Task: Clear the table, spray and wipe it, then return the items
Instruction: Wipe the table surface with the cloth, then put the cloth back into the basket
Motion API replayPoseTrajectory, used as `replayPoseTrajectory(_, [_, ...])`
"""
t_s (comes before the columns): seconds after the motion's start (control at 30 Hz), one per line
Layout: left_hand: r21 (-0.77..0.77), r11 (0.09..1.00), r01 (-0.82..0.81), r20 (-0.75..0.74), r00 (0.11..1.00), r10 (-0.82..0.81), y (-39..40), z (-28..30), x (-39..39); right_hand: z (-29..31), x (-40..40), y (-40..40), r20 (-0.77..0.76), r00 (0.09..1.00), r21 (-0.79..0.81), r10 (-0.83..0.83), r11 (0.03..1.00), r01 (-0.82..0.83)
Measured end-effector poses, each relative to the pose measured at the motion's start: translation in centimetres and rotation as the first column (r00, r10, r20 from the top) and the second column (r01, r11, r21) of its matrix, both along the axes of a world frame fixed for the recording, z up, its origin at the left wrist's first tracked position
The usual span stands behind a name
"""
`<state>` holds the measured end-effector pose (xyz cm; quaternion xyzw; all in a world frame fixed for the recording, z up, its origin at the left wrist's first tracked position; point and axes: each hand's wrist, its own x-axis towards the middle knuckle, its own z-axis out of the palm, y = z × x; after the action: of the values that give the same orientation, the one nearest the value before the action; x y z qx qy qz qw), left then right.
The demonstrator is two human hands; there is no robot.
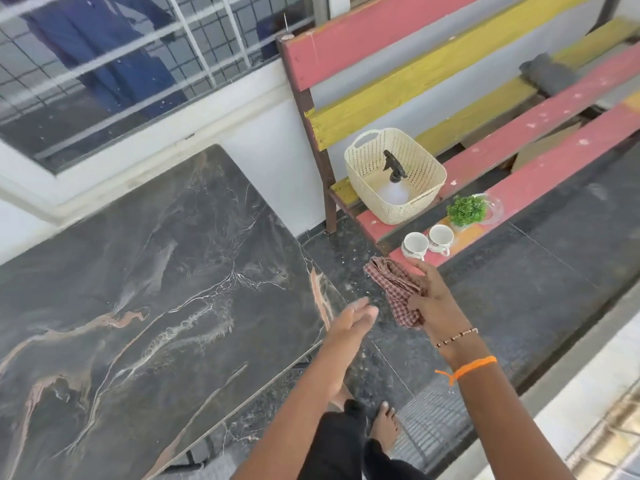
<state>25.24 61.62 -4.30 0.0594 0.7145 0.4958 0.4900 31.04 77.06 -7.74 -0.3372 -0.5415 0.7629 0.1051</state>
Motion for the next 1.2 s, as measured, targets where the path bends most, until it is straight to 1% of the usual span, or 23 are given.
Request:
replayPoseTrajectory(0.07, [0.022, 0.992, -0.125, 0.035, 0.992, 0.124, 2.5, 0.5, -1.4, 0.9, -0.6, -0.1, -0.042, 0.997, 0.119, 0.071, 0.991, -0.065])
replayPoseTrajectory(0.13, [0.057, 0.955, -0.292, 0.073, 0.955, 0.288, 4.6, 0.6, -2.8, 1.3, -1.4, 0.2, -0.062, 0.986, 0.217, 0.155, 0.966, -0.138])
replayPoseTrajectory(0.17, [0.069, 0.934, -0.351, 0.074, 0.935, 0.347, 5.6, 0.5, -3.6, 1.5, -2.0, 0.7, -0.064, 0.983, 0.246, 0.174, 0.957, -0.154])
replayPoseTrajectory(0.23, [0.063, 0.919, -0.388, 0.018, 0.922, 0.388, 7.1, 0.7, -5.4, 1.6, -3.5, 1.7, -0.047, 0.985, 0.249, 0.168, 0.957, -0.151])
replayPoseTrajectory(0.37, [0.059, 0.962, -0.265, -0.169, 0.947, 0.271, 10.1, 1.2, -9.5, 1.5, -7.2, 5.1, -0.051, 0.998, -0.011, 0.041, 0.999, -0.041])
replayPoseTrajectory(0.43, [0.055, 0.98, -0.189, -0.271, 0.942, 0.197, 11.2, 1.4, -11.4, 1.2, -9.3, 6.8, -0.072, 0.996, -0.105, 0.059, 0.992, -0.067])
replayPoseTrajectory(0.5, [0.054, 0.988, -0.148, -0.328, 0.932, 0.157, 12.3, 1.4, -13.5, 0.8, -11.5, 8.3, -0.092, 0.991, -0.174, 0.092, 0.979, -0.107])
replayPoseTrajectory(0.57, [0.033, 0.991, -0.131, -0.343, 0.93, 0.134, 13.0, 1.2, -15.7, 0.3, -13.3, 9.8, -0.106, 0.992, -0.261, 0.075, 0.96, -0.101])
replayPoseTrajectory(0.67, [0.018, 0.984, -0.178, -0.239, 0.955, 0.177, 13.5, 0.9, -18.8, -0.4, -15.0, 12.0, -0.046, 0.999, -0.397, 0.026, 0.917, -0.043])
replayPoseTrajectory(0.7, [0.02, 0.982, -0.186, -0.198, 0.962, 0.186, 13.7, 1.0, -19.9, -0.6, -15.6, 12.8, -0.02, 0.999, -0.367, 0.035, 0.929, -0.04])
replayPoseTrajectory(0.73, [0.026, 0.986, -0.162, -0.187, 0.969, 0.164, 13.8, 1.0, -20.9, -0.8, -16.2, 13.8, 0.026, 0.998, -0.258, 0.058, 0.965, -0.049])
replayPoseTrajectory(0.77, [0.025, 0.995, -0.095, -0.214, 0.972, 0.098, 14.0, 0.7, -22.0, -0.9, -17.0, 15.0, 0.078, 0.993, -0.091, 0.092, 0.992, -0.084])
replayPoseTrajectory(0.8, [0.008, 1.0, 0.001, -0.257, 0.967, 0.001, 14.2, 0.5, -22.7, -0.8, -17.6, 16.0, 0.111, 0.983, 0.087, 0.143, 0.984, -0.153])
replayPoseTrajectory(0.83, [-0.013, 0.995, 0.102, -0.288, 0.952, -0.102, 14.6, 0.3, -23.5, -0.8, -18.4, 17.1, 0.109, 0.962, 0.224, 0.25, 0.937, -0.269])
replayPoseTrajectory(0.87, [-0.047, 0.979, 0.196, -0.308, 0.93, -0.201, 14.9, 0.2, -24.1, -0.5, -19.2, 17.7, 0.11, 0.909, 0.301, 0.402, 0.858, -0.416])
replayPoseTrajectory(0.9, [-0.072, 0.964, 0.257, -0.297, 0.917, -0.266, 15.6, -0.1, -25.1, -0.4, -20.5, 18.4, 0.145, 0.82, 0.329, 0.554, 0.754, -0.568])
replayPoseTrajectory(0.93, [-0.087, 0.952, 0.293, -0.275, 0.912, -0.305, 16.1, -0.3, -25.9, -0.4, -21.5, 18.6, 0.204, 0.732, 0.349, 0.65, 0.651, -0.674])
replayPoseTrajectory(0.97, [-0.083, 0.948, 0.306, -0.256, 0.913, -0.317, 16.8, -0.5, -26.9, -0.7, -22.7, 19.0, 0.263, 0.68, 0.358, 0.685, 0.585, -0.728])
replayPoseTrajectory(1.0, [-0.075, 0.95, 0.302, -0.241, 0.919, -0.312, 17.5, -0.6, -27.9, -0.9, -23.6, 19.5, 0.304, 0.661, 0.375, 0.687, 0.551, -0.745])
replayPoseTrajectory(1.03, [-0.06, 0.959, 0.278, -0.223, 0.932, -0.285, 18.2, -0.8, -28.9, -1.0, -24.5, 20.2, 0.311, 0.658, 0.393, 0.685, 0.538, -0.746])
replayPoseTrajectory(1.1, [0.038, 0.984, 0.176, -0.156, 0.973, -0.168, 19.7, -1.2, -30.4, -1.3, -25.9, 22.3, 0.225, 0.678, 0.386, 0.7, 0.575, -0.722])
replayPoseTrajectory(1.17, [0.15, 0.989, 0.009, -0.02, 1.0, -0.006, 21.6, -1.9, -31.4, -1.1, -27.0, 24.8, 0.122, 0.69, 0.325, 0.714, 0.628, -0.707])
replayPoseTrajectory(1.2, [0.178, 0.98, -0.085, 0.065, 0.995, 0.074, 22.6, -2.4, -31.7, -1.1, -27.6, 26.1, 0.082, 0.705, 0.288, 0.704, 0.661, -0.693])
